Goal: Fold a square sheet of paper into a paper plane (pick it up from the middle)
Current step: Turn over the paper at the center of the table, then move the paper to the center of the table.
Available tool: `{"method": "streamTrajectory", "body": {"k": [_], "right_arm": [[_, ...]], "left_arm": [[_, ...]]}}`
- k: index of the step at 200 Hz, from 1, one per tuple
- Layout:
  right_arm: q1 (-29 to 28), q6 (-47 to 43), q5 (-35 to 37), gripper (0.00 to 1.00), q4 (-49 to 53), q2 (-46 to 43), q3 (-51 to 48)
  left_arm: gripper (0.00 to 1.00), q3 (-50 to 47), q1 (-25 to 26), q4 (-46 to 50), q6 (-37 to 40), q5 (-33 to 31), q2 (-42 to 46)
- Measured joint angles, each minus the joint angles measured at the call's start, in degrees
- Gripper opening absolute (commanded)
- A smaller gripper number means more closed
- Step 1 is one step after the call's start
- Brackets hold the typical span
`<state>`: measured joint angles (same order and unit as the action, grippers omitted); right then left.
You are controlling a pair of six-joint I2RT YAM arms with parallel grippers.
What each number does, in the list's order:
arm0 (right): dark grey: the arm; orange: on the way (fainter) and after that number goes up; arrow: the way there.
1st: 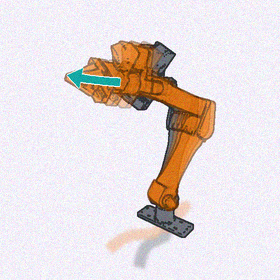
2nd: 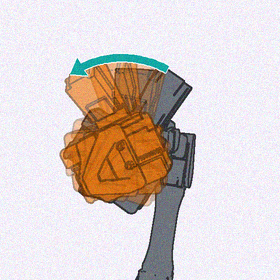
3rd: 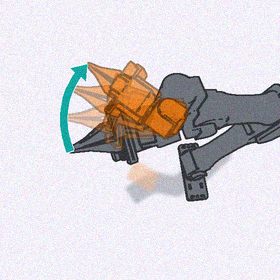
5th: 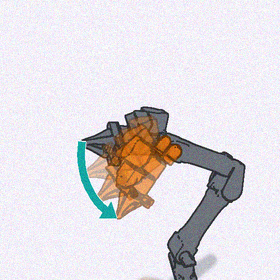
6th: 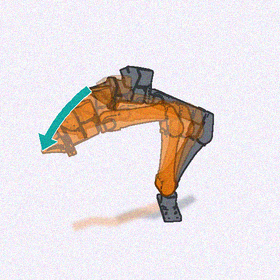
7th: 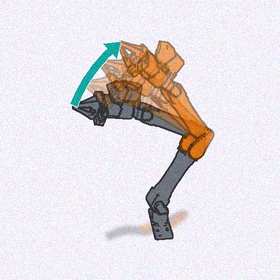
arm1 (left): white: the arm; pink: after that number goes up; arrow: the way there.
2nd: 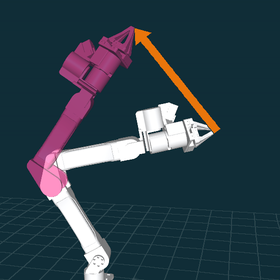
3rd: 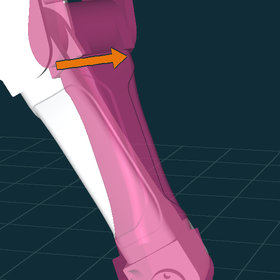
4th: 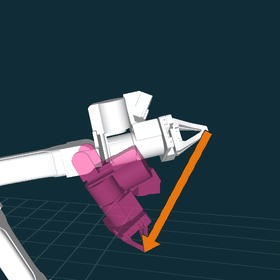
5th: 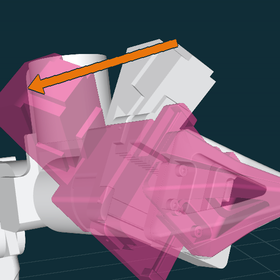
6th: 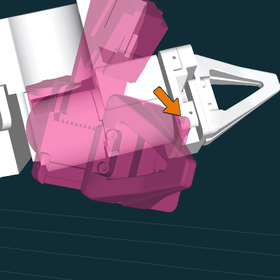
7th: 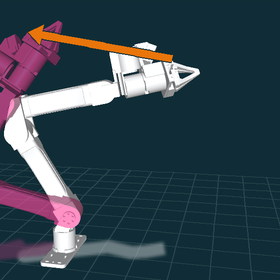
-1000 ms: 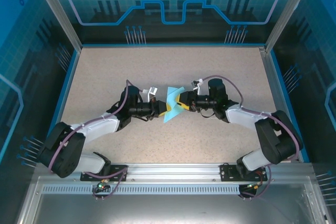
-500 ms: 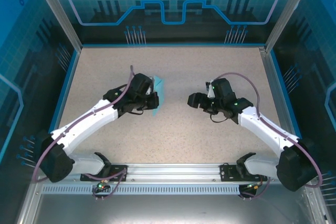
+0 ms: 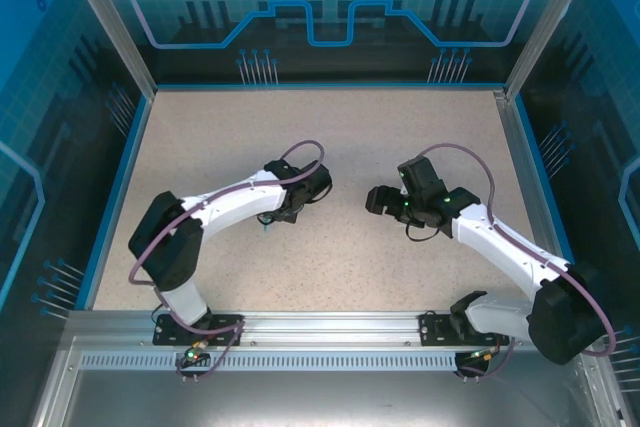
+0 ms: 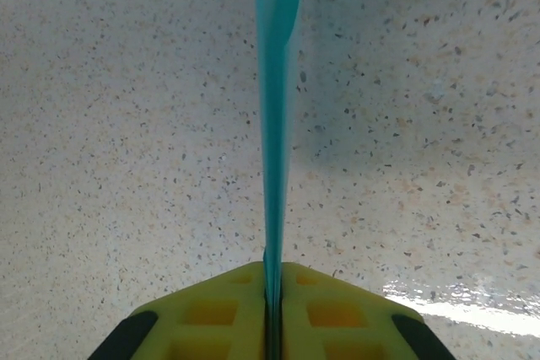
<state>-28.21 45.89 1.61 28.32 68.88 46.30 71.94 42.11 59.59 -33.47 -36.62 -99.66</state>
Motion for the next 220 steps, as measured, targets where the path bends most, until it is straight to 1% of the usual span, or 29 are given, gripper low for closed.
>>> {"method": "streamTrajectory", "body": {"k": [6,14,26,37,45,67,89,114,122,137,142,159,170,184,190,220], "right_arm": [[0.0,0.1,0.3,0.87,0.2,-0.1,0.0],[0.0,0.2,0.7,0.87,0.4,-0.2,-0.1],[0.0,0.3,1.1,0.87,0.8,-0.3,-0.1],[0.0,0.4,1.3,0.87,0.9,-0.4,-0.2],[0.0,0.4,1.4,0.87,1.1,-0.5,-0.2],[-0.4,0.6,1.7,0.86,1.3,-0.5,-0.2],[-2.3,0.8,2.2,0.84,1.0,-0.2,-0.2],[-7.0,2.0,2.6,0.79,-0.8,2.9,0.1],[-9.0,2.6,2.6,0.74,-1.5,5.0,0.7],[-13.0,3.7,2.8,0.69,-2.7,9.3,2.7],[-14.3,4.3,3.0,0.65,-3.1,10.8,3.9],[-19.2,5.7,3.4,0.59,-5.3,16.6,8.8],[-21.9,6.0,3.6,0.53,-6.6,20.1,12.2],[-24.7,7.1,3.7,0.49,-8.0,24.4,16.6],[-25.5,7.4,3.7,0.46,-8.7,26.2,18.4],[-27.9,9.0,2.0,0.40,-11.1,34.8,25.6]], "left_arm": [[0.16,0.0,0.1,-0.3,-0.1,0.4,-0.8],[0.25,0.0,0.1,-1.1,0.0,1.5,-1.7],[0.33,0.0,0.1,-3.0,-0.2,4.4,-2.4],[0.47,0.0,0.1,-5.2,0.4,7.8,-2.4],[0.54,0.0,0.1,-7.0,0.3,10.3,-2.3],[0.67,-1.6,-0.6,-12.7,0.6,18.5,-0.1],[0.77,-5.2,-3.4,-17.8,0.7,26.5,5.9],[0.81,-9.9,-9.7,-22.5,-0.5,32.5,14.4],[0.82,-11.5,-12.0,-23.4,-0.9,33.6,16.9],[0.85,-14.4,-16.4,-24.8,-1.5,34.7,20.6],[0.85,-15.5,-17.8,-25.0,-1.9,35.1,21.6],[0.87,-18.8,-21.7,-25.7,-2.8,36.1,23.7],[0.88,-20.9,-24.1,-25.7,-3.6,36.7,24.7],[0.90,-23.4,-26.8,-25.6,-4.1,37.4,25.9],[0.90,-24.3,-28.0,-25.6,-4.2,37.7,26.4],[0.91,-26.7,-31.3,-25.7,-4.8,38.9,28.5]]}}
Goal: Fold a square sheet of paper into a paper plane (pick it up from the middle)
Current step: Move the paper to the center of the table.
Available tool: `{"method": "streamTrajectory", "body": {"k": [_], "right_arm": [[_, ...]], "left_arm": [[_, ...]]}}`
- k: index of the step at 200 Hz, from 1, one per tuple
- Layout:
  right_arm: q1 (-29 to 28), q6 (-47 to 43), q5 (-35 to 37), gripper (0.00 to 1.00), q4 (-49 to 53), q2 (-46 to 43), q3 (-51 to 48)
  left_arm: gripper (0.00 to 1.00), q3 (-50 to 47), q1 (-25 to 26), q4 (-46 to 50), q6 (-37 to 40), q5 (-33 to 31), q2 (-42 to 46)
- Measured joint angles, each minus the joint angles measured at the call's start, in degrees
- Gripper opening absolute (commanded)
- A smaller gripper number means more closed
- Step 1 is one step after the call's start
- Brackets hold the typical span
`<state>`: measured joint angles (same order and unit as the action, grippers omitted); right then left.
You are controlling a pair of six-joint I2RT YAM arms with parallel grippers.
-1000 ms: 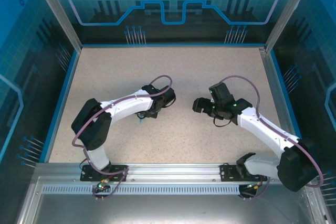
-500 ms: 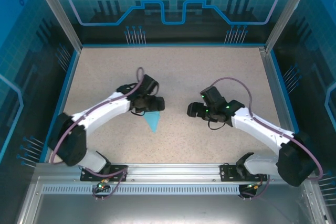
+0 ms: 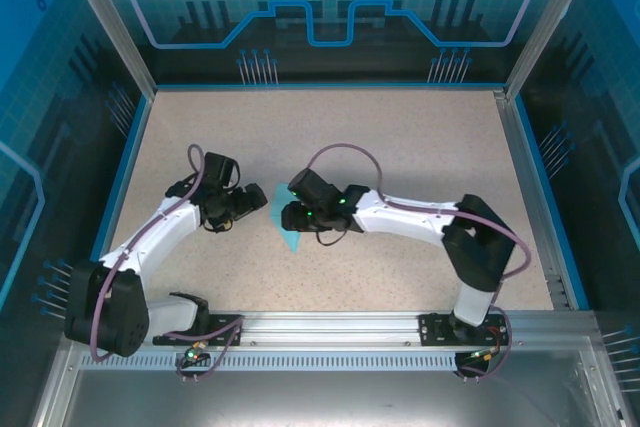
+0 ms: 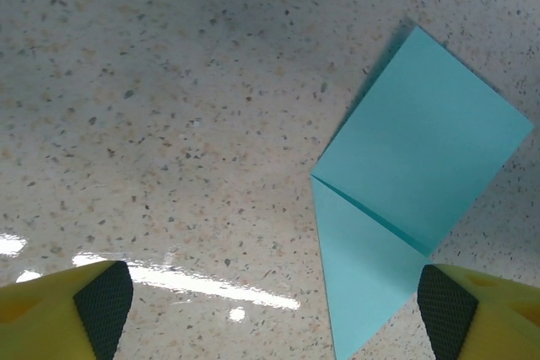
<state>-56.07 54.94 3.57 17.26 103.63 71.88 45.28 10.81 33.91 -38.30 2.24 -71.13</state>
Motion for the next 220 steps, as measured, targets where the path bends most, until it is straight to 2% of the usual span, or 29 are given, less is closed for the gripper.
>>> {"method": "streamTrajectory", "body": {"k": [46,94,150,220], "right_arm": [[-0.2,0.7,-2.8,0.38,-0.6,9.8,6.0],[0.0,-4.2,-3.2,0.38,2.9,13.3,8.3],[2.2,-16.3,-6.1,0.38,5.2,12.8,5.4],[8.5,-34.1,-10.1,0.40,6.9,4.3,-5.9]], "left_arm": [[0.92,-1.5,-2.7,-0.4,-0.4,1.4,1.0],[0.92,-1.7,-3.1,-0.4,-0.3,2.2,1.2],[0.92,-1.7,-3.1,-1.3,-0.2,3.8,1.2],[0.93,-2.0,-3.1,-2.5,1.4,7.2,0.9]]}}
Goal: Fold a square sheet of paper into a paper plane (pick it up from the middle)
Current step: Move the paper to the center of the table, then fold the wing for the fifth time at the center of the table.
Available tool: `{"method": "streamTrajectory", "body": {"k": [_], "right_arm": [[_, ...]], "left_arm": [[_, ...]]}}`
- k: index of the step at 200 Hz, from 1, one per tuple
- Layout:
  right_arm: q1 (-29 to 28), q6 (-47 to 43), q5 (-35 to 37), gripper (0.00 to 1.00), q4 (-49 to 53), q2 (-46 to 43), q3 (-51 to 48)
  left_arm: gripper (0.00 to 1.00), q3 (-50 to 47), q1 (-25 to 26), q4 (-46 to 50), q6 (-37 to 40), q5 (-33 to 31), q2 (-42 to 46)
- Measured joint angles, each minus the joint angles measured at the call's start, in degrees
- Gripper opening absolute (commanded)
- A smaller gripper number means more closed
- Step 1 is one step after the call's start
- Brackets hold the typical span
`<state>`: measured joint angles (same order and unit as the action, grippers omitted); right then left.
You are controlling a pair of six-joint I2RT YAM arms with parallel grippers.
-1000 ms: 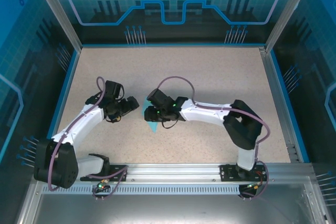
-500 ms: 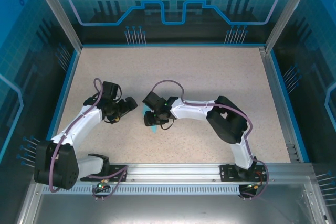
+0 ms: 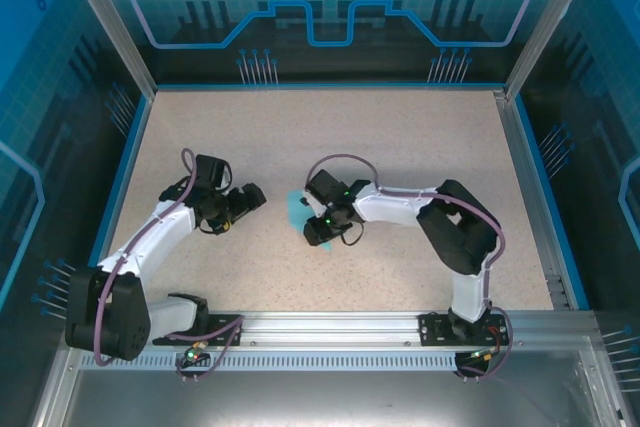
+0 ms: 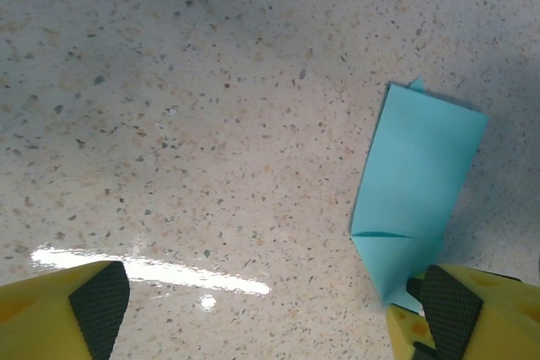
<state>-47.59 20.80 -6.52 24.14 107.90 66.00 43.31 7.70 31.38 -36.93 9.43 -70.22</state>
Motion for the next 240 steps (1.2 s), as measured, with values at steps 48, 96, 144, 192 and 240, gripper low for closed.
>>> {"method": "streamTrajectory", "body": {"k": [48,96,144,192,240], "right_arm": [[1.4,2.7,0.4,0.43,1.2,-9.5,-4.9],[1.4,20.0,2.0,0.42,-10.6,-16.9,-11.3],[1.4,26.4,3.0,0.41,-14.7,-13.6,-11.6],[2.4,27.9,3.0,0.40,-15.7,-9.3,-11.6],[5.0,28.3,2.0,0.40,-16.9,-8.0,-12.0]], "left_arm": [[0.98,-0.9,0.4,-2.2,0.9,3.7,-0.7],[0.98,-3.7,3.0,-6.6,-0.5,8.2,-0.7],[0.96,-4.9,5.2,-11.6,-4.2,12.2,-1.3],[0.92,-5.2,7.3,-15.1,-7.0,15.5,-4.1],[0.87,-5.2,10.1,-18.9,-9.3,18.4,-8.2]]}}
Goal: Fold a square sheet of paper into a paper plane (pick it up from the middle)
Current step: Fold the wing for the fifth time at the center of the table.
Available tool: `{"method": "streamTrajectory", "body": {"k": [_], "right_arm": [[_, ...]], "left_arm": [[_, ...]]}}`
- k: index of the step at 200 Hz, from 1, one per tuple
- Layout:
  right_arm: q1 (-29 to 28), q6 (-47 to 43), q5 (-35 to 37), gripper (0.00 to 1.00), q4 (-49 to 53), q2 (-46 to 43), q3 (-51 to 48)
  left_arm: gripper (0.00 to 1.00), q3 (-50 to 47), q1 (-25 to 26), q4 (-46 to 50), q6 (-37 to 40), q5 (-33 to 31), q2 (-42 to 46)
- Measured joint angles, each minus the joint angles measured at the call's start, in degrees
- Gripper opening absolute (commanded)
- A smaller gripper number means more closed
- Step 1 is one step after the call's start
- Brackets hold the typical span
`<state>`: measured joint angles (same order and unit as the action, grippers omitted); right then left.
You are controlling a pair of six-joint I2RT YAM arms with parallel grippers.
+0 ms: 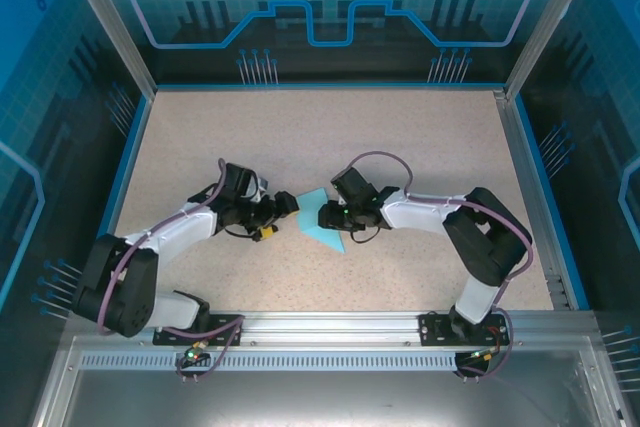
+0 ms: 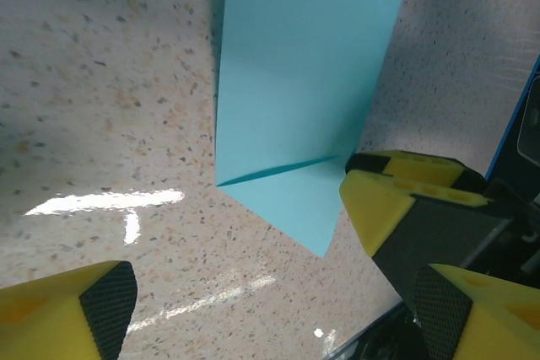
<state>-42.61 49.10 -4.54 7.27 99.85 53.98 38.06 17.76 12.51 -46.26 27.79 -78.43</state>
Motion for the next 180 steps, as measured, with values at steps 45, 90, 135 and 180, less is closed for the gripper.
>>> {"method": "streamTrajectory", "body": {"k": [45,90,135,180], "right_arm": [[0.8,0.0,-1.1,0.40,-0.1,1.1,-0.7],[1.5,0.0,-2.8,0.40,-0.6,1.4,-1.1],[2.5,0.2,-4.8,0.39,-2.2,1.4,-1.9],[3.3,0.7,-6.0,0.39,-4.4,1.3,-3.4]], "left_arm": [[0.84,0.0,2.8,-2.0,-1.7,0.8,-2.4],[0.79,0.0,4.7,-3.4,-3.4,1.1,-4.6],[0.71,0.1,6.4,-5.5,-4.9,1.7,-7.5],[0.64,0.5,6.5,-6.6,-6.0,1.7,-9.5]]}}
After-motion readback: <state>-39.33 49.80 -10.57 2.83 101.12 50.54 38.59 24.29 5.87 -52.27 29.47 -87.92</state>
